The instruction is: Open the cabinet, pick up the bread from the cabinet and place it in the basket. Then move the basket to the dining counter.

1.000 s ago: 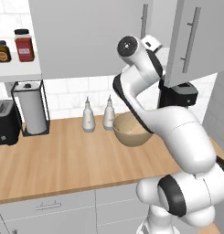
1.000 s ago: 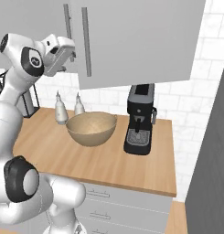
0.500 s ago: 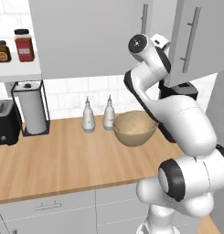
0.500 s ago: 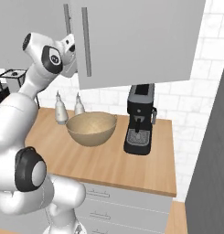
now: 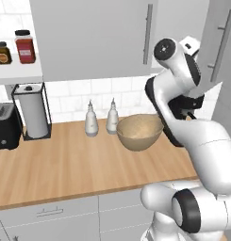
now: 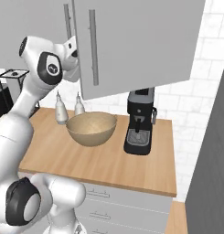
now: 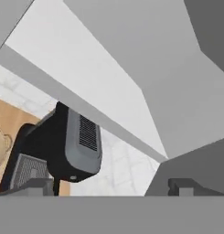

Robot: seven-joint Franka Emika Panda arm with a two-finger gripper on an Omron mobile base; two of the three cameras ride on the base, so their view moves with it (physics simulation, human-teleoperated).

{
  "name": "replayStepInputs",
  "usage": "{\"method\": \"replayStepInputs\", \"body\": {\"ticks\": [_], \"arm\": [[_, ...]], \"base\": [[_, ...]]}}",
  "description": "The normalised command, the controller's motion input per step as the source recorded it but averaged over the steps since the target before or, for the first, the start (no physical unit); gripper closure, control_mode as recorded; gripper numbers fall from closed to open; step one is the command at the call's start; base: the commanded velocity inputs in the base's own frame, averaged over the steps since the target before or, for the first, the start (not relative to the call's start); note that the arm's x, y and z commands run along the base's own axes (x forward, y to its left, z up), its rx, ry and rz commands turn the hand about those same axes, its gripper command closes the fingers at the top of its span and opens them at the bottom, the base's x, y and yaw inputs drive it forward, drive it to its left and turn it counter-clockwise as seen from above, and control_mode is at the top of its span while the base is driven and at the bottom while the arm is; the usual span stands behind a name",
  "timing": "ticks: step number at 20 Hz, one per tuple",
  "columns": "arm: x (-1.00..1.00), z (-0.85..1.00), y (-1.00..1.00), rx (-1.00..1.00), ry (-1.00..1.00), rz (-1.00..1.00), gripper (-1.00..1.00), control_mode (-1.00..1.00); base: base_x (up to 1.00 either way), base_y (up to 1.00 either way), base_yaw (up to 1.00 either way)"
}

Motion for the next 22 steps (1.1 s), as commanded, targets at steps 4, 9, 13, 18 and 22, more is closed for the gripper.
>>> {"method": "replayStepInputs", "body": {"ticks": [4, 9, 13, 18, 22], "arm": [[-0.75, 0.18, -0.96, 0.1, -0.14, -0.15, -1.0, -1.0], [-0.61, 0.35, -0.99, 0.21, -0.06, -0.16, -1.0, -1.0], [-0.57, 0.3, -0.96, 0.31, 0.0, -0.14, -1.0, -1.0], [-0.63, -0.04, -0.41, 0.26, 0.01, -0.06, -1.0, -1.0], [-0.29, -0.34, 0.58, 0.17, 0.0, 0.03, -1.0, -1.0]], "base": [[0.0, 0.0, 0.0], [0.0, 0.0, 0.0], [0.0, 0.0, 0.0], [0.0, 0.0, 0.0], [0.0, 0.0, 0.0]]}}
